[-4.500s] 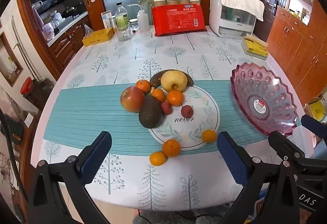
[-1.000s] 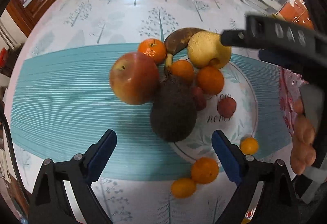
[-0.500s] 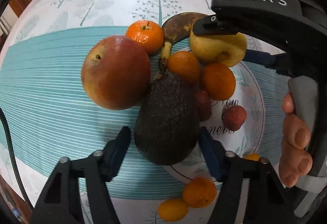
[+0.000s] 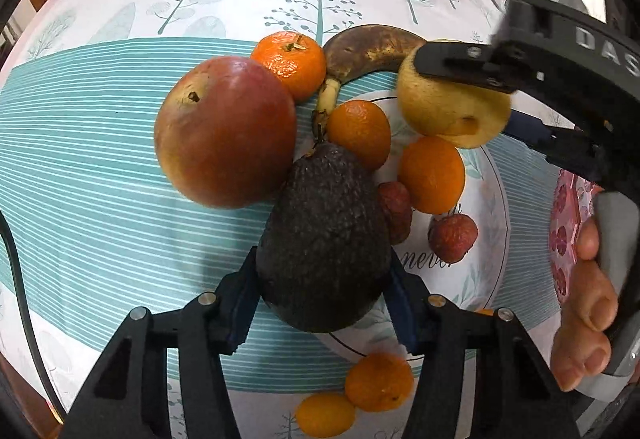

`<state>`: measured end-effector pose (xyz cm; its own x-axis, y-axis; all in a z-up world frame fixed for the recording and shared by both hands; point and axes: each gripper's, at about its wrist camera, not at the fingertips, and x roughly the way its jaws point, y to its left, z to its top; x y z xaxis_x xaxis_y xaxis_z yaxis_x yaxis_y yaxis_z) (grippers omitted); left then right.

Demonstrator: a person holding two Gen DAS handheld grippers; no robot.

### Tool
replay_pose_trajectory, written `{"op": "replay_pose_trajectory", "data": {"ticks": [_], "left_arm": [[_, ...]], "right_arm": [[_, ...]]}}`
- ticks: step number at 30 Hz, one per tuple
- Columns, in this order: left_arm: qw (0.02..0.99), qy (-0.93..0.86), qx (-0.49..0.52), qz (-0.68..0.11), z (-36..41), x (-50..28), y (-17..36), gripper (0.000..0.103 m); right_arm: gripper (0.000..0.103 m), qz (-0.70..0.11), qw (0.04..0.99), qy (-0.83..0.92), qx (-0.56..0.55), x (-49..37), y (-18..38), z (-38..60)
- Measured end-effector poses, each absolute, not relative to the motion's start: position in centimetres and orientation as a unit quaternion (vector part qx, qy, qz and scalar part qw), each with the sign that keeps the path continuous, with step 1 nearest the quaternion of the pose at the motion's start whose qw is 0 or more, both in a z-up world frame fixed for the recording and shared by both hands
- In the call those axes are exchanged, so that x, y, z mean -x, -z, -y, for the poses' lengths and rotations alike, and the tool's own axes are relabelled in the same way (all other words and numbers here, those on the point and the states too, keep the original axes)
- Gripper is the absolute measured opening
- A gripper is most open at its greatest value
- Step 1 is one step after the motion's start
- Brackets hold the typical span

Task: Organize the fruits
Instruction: 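Grasp the dark avocado with the left tool while the right tool grasps the yellow pear, then carry the avocado and pear into the pink bowl and open both tools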

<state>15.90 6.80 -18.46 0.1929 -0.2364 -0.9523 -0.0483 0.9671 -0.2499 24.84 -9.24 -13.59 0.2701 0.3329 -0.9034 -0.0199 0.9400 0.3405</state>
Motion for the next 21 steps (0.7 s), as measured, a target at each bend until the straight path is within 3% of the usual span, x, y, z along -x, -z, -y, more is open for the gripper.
{"op": "replay_pose_trajectory", "data": {"ticks": [14,21], "left_arm": [[0.828,0.077,0.048,-0.554,-4.4,-12.6,10.6,0.055],[0.850,0.129,0.016,-0.510,0.8,-11.9,5.4,0.055]], "right_arm": [[0.073,-0.510,0.838,-0.121,-0.150,-18.7,5.5,13.1],[0.073,-0.468,0.870,-0.083,-0.129,-12.8,1.5,18.7]]}}
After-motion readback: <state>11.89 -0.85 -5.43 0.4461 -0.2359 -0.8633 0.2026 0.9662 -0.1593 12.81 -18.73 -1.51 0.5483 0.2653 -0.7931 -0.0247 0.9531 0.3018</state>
